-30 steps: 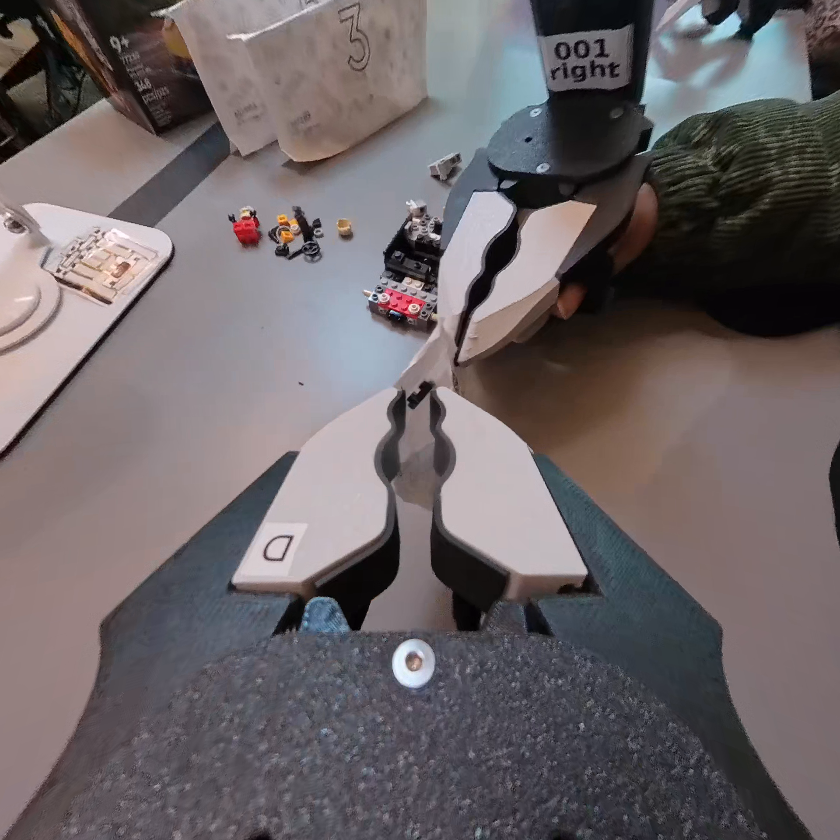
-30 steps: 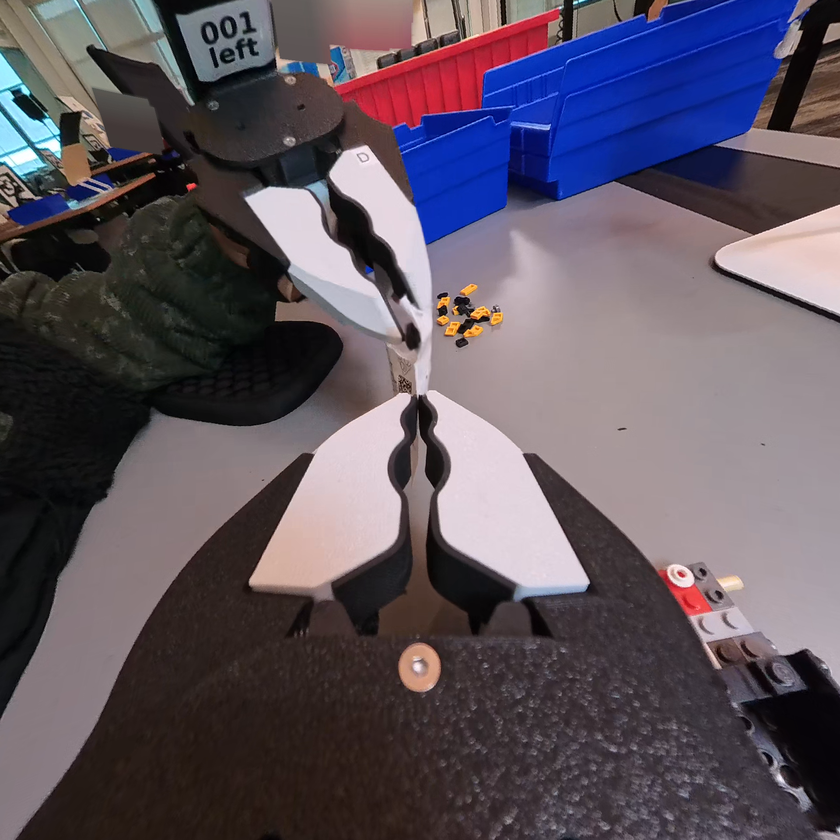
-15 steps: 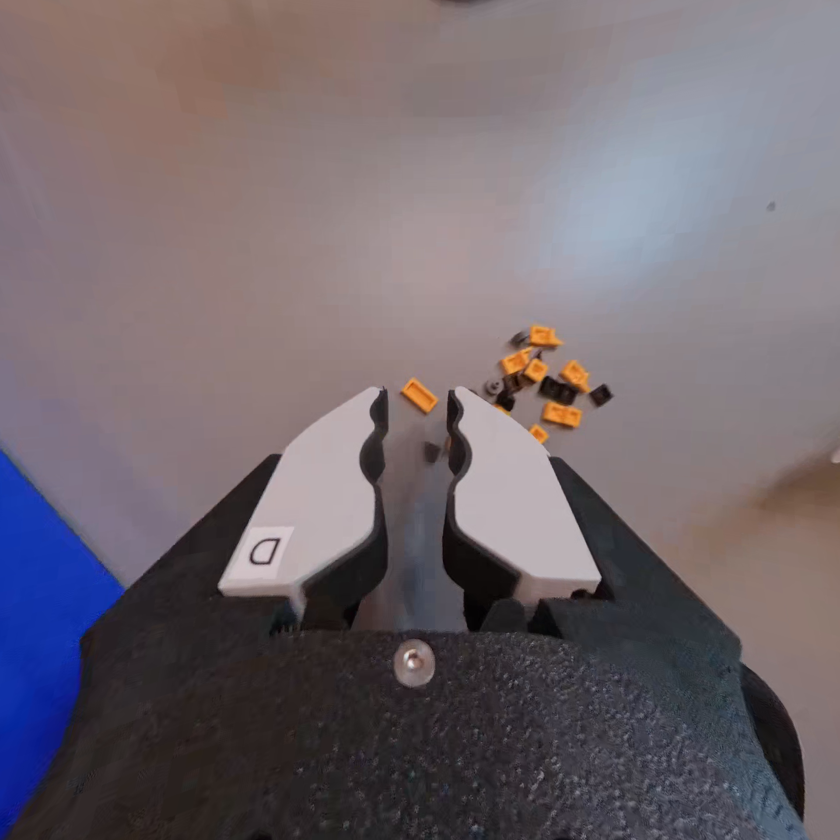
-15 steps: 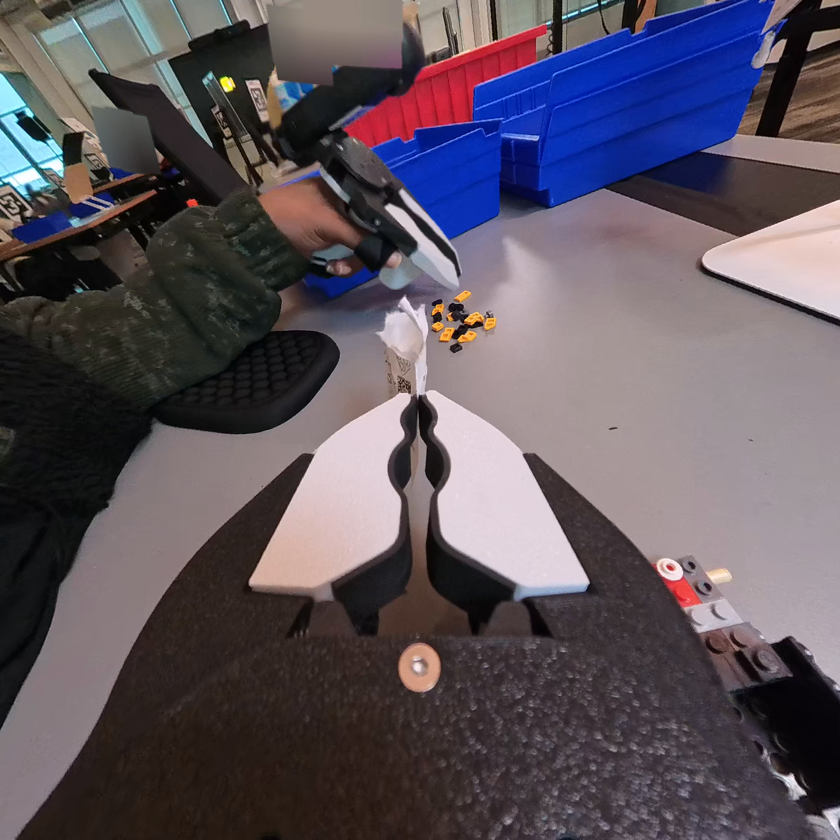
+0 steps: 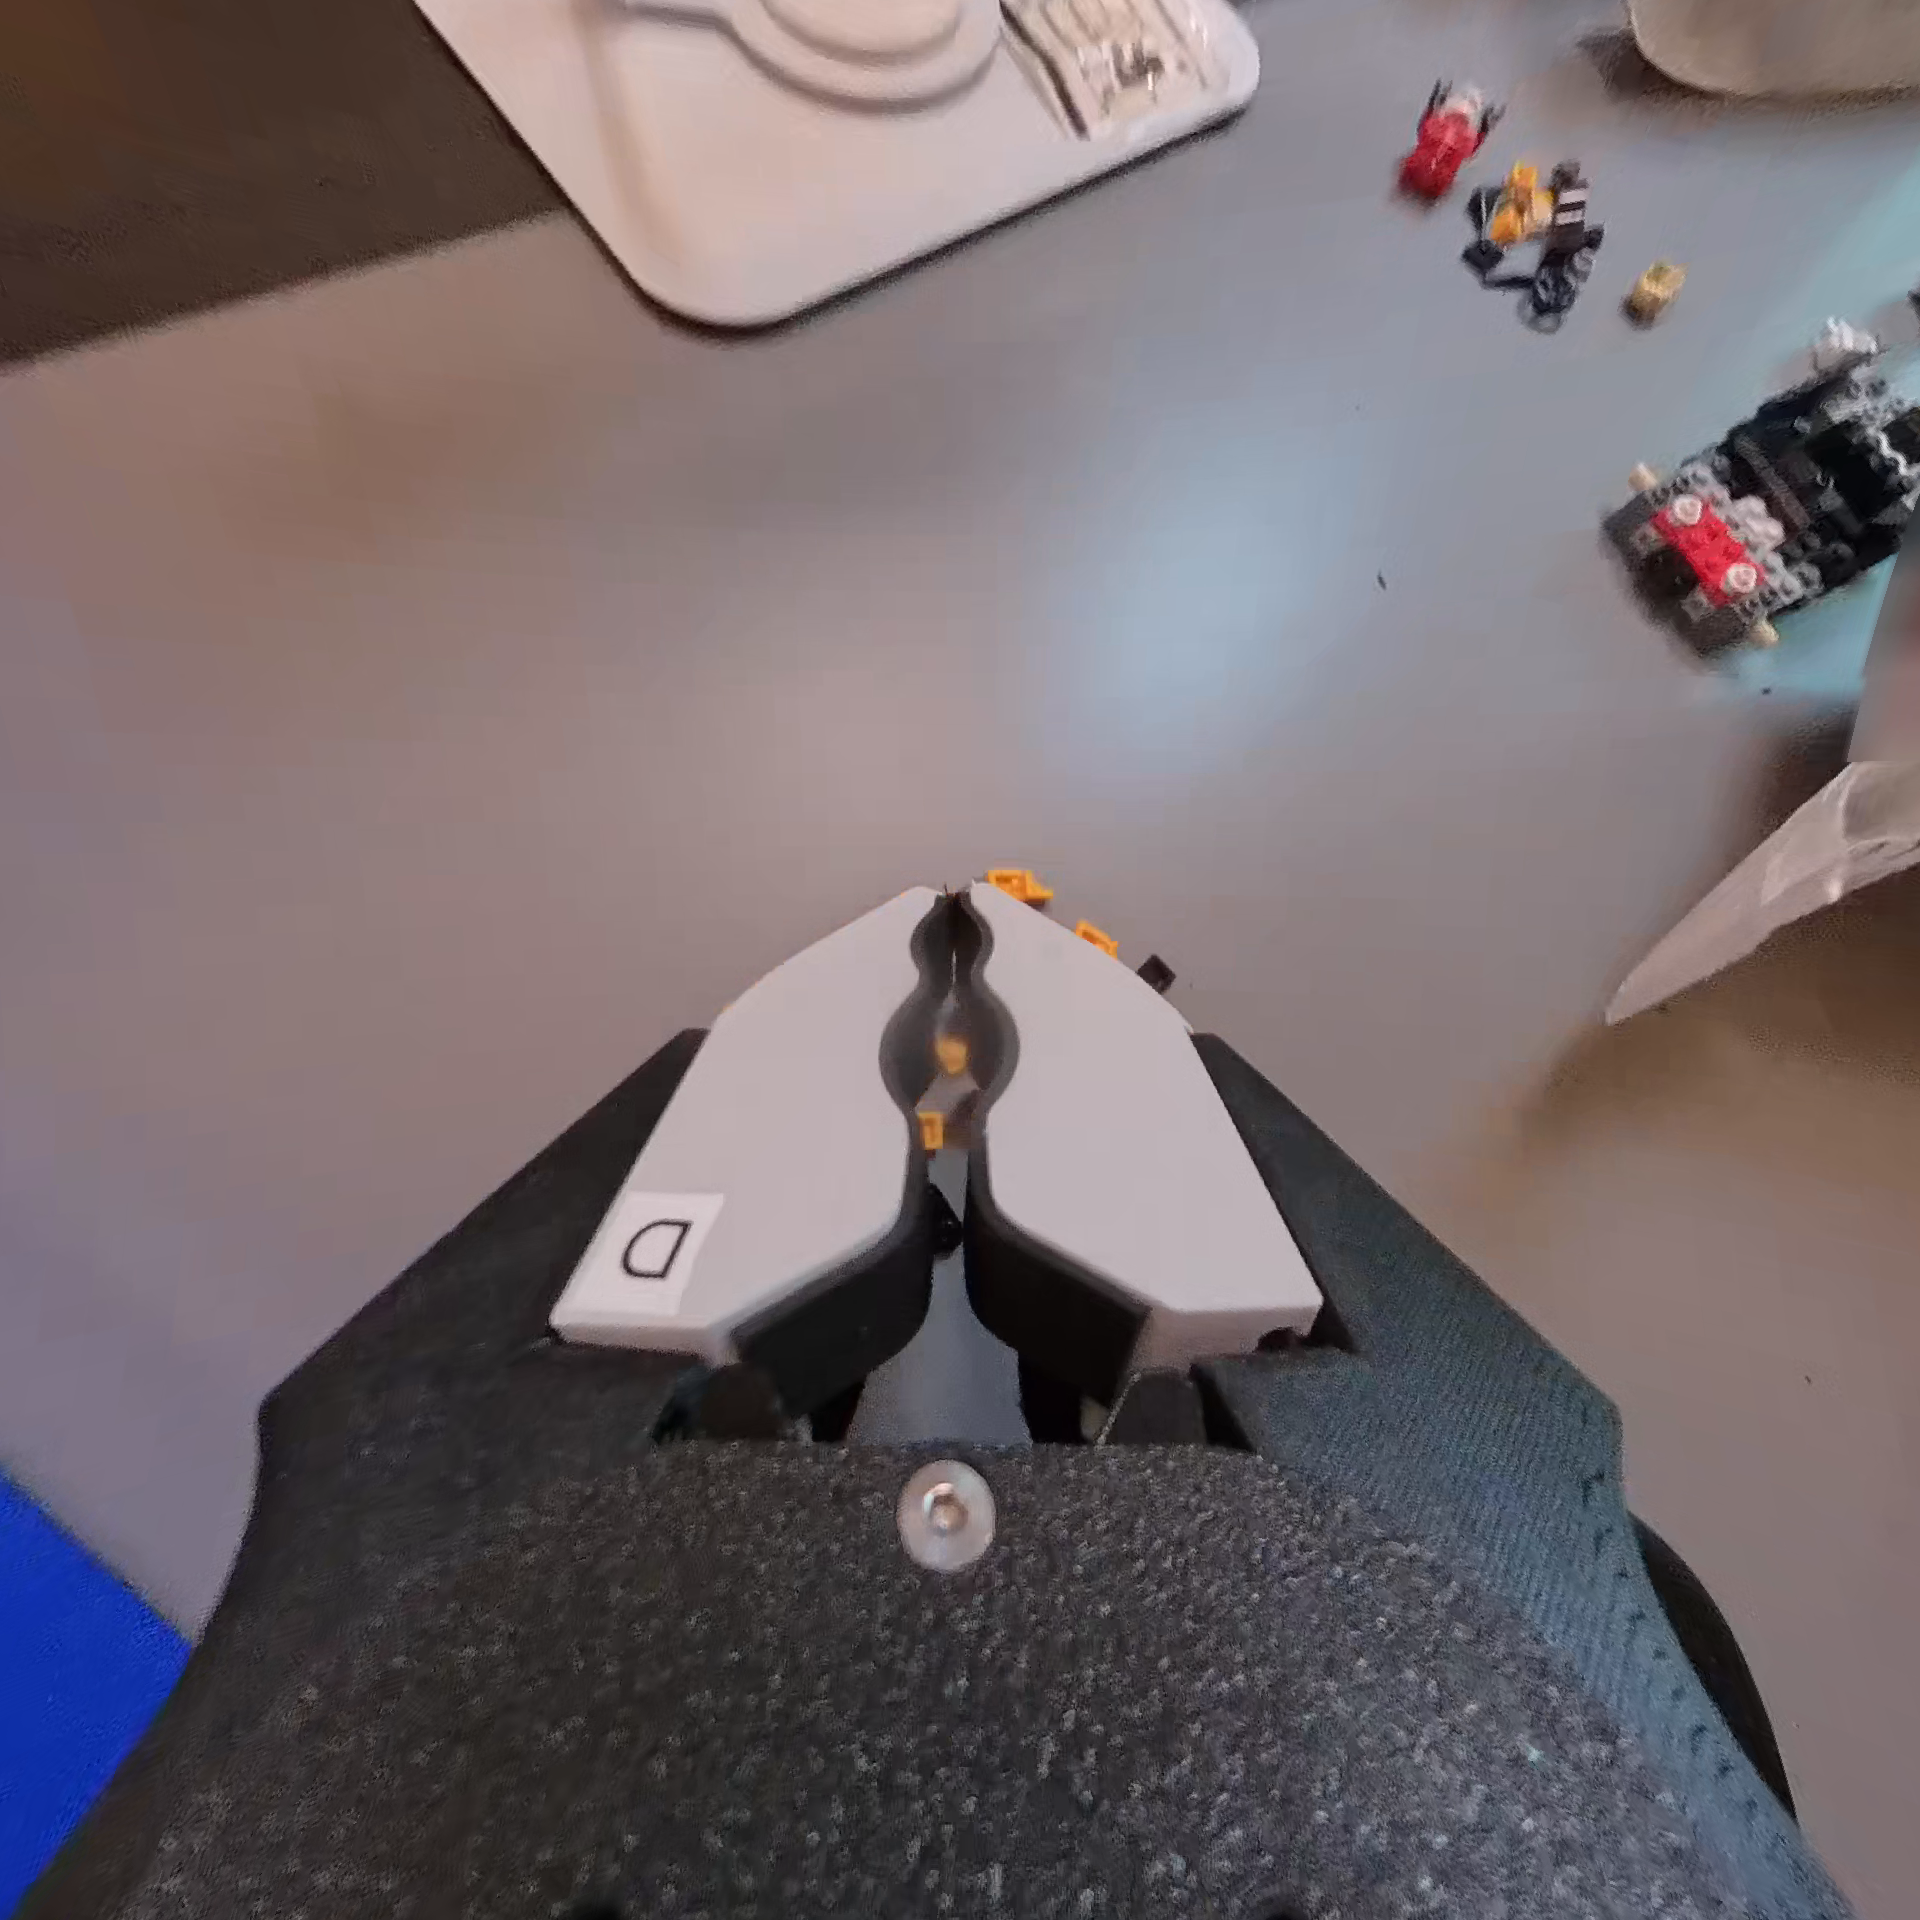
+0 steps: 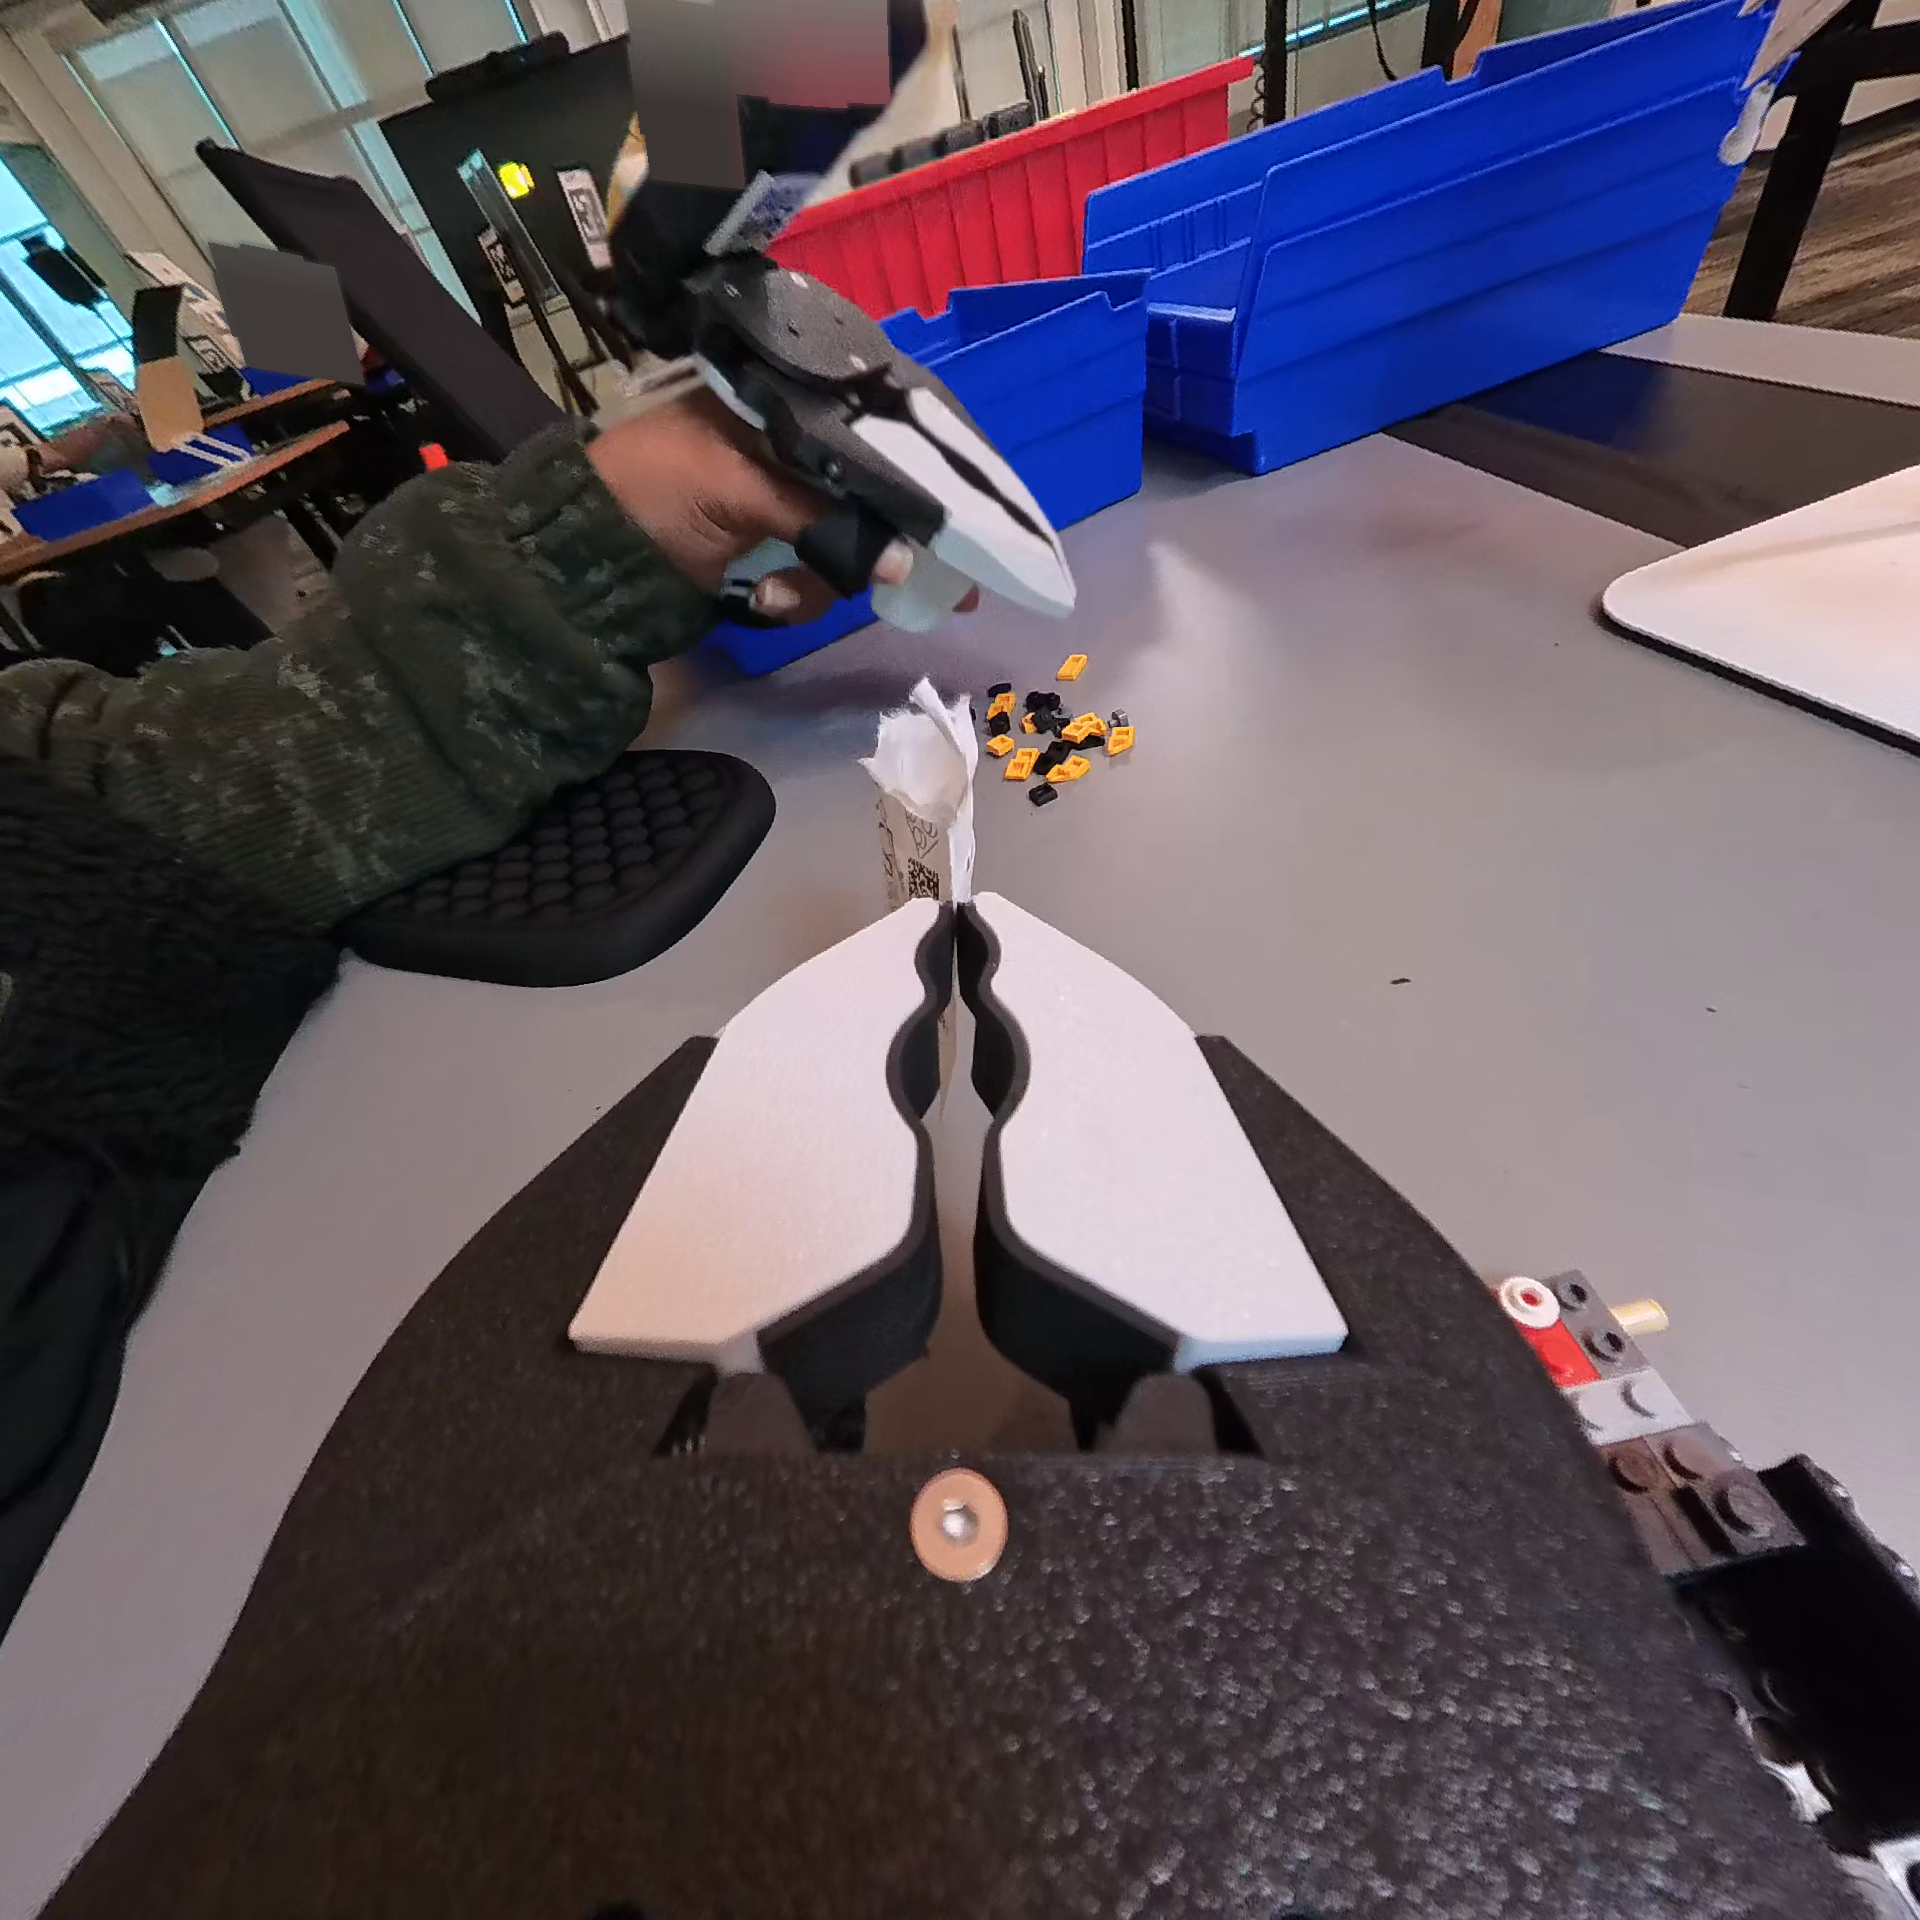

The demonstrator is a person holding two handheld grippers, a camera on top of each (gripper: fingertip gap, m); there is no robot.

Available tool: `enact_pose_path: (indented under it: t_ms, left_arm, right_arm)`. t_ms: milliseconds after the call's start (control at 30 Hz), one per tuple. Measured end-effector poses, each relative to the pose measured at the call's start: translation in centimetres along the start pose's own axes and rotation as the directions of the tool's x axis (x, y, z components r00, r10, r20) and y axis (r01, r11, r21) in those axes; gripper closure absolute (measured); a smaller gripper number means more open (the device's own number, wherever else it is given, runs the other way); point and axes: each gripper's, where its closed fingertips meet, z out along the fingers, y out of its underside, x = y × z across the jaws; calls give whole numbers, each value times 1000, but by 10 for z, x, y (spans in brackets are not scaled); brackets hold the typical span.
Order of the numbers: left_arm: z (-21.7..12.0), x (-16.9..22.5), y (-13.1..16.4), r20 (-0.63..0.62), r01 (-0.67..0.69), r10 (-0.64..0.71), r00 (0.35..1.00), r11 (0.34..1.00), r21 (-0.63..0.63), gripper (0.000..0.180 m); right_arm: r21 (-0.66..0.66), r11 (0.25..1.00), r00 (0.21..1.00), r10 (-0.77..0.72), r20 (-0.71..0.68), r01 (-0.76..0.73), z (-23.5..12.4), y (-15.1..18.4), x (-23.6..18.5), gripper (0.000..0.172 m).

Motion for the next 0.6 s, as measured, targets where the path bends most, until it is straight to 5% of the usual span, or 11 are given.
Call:
enact_pose_path:
  t_ms: [33, 100, 167, 300, 600]
  left_arm:
    - [-3, -4, -3, 51, -19, 19, 999, 1000, 4, 180]
    - [-6, -22, 1, 174, -21, 26, 984, 999, -34, 180]
    - [2, -34, 16, 198, 75, -56, 979, 993, -93, 159]
    - [12, -45, 37, 211, 167, -132, 969, 973, -160, 153]
    - [15, -43, 40, 195, 178, -141, 971, 966, -185, 164]
  right_arm:
    - [-1, 1000, 1000, 0, 0, 0, 0, 0, 0, 172]
    - [-2, 1000, 1000, 2, 2, -2, 0, 0, 0, 172]
    - [-3, 1000, 1000, 2, 4, -2, 1, 0, 0, 172]
    - [-3, 1000, 1000, 0, 3, 0, 1, 0, -1, 172]
    - [-3, 1000, 1000, -5, 2, 5, 0, 0, -2, 172]
